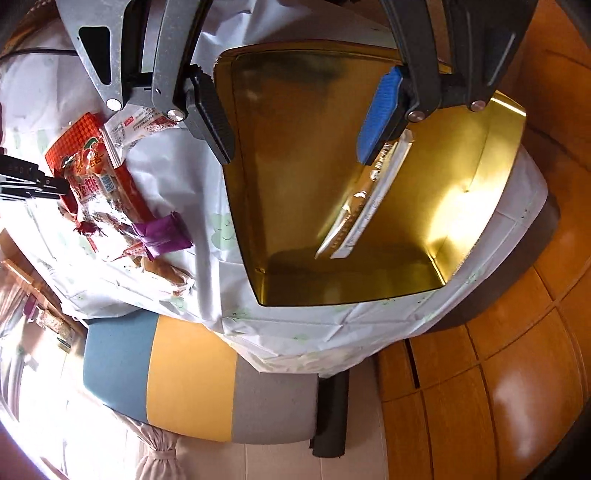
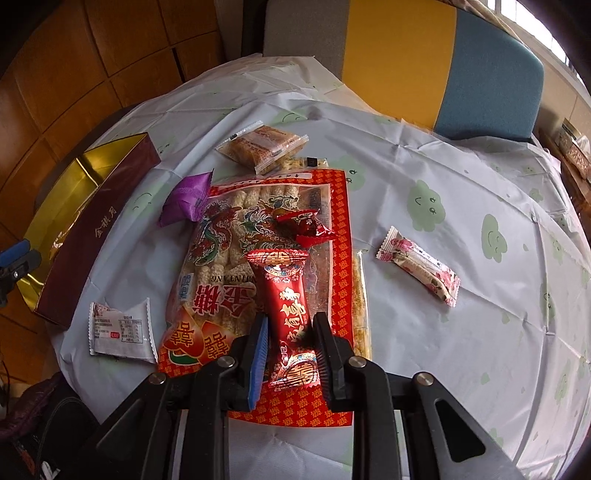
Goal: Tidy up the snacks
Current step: 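Release the stick pack into the gold tin while the right gripper grasps the red candy, then lower the red-wrapped candy into the gold tin and open the right gripper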
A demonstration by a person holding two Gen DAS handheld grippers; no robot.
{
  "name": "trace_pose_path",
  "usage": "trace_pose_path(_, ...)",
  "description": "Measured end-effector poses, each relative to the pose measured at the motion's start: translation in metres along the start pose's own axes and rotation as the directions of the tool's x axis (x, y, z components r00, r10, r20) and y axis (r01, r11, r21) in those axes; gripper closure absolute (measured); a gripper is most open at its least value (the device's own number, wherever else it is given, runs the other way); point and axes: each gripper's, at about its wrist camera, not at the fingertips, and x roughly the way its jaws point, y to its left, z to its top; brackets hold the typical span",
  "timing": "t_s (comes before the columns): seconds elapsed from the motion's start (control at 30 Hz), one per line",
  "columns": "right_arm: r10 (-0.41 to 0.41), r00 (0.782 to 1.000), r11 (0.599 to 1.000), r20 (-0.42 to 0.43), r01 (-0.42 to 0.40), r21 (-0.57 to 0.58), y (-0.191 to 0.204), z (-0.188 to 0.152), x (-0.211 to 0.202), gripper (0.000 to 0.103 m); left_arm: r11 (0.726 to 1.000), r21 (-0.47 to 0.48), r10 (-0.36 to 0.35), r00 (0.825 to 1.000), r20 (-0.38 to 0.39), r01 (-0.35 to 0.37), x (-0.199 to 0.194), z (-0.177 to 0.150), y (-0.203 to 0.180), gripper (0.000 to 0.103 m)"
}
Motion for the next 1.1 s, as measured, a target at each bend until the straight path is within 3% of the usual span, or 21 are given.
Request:
trace_pose_path(0.17,0.054,0.998,0.996,0.024,-0.056,0.074,0.003,-0.001,-0.015,0.079,0.999,-0.034,0.031,0.999,0.016,-0.031,-0.004,-0.002,0.016,0.034)
trace_pose_path(0.3,0.162,0.984,0.978,0.075,-0.170,0.119,0.025,0.005,-0.031,0.079,0.997,-0.058,0.053,0.998,0.019,-0.052,-0.005,-0.004,0.028,0.034)
trace_pose_path(0.4,0.265,0.959,0.955,0.103,-0.276,0.110,0.057,0.014,-0.038,0.079,0.995,-0.079,0.064,0.998,0.023,-0.062,-0.006,-0.005,0.036,0.034)
trace_pose_path(0.57,0.428,0.898,0.898,0.101,-0.436,0.064,0.123,0.036,-0.041,0.079,0.989,-0.122,0.090,0.995,0.034,-0.085,-0.008,-0.008,0.053,0.034)
trace_pose_path(0.73,0.524,0.849,0.845,0.075,-0.529,0.085,0.172,0.057,-0.029,0.077,0.978,-0.180,0.118,0.992,0.035,-0.110,-0.009,-0.010,0.074,0.034)
trace_pose_path(0.93,0.512,0.858,0.853,0.031,-0.513,0.096,0.203,0.061,-0.010,0.066,0.965,-0.226,0.141,0.990,0.019,-0.133,-0.005,-0.013,0.093,0.034)
trace_pose_path(1.1,0.455,0.891,0.889,0.017,-0.455,0.050,0.207,0.052,-0.009,0.066,0.967,-0.219,0.138,0.990,0.016,-0.131,-0.004,-0.015,0.093,0.034)
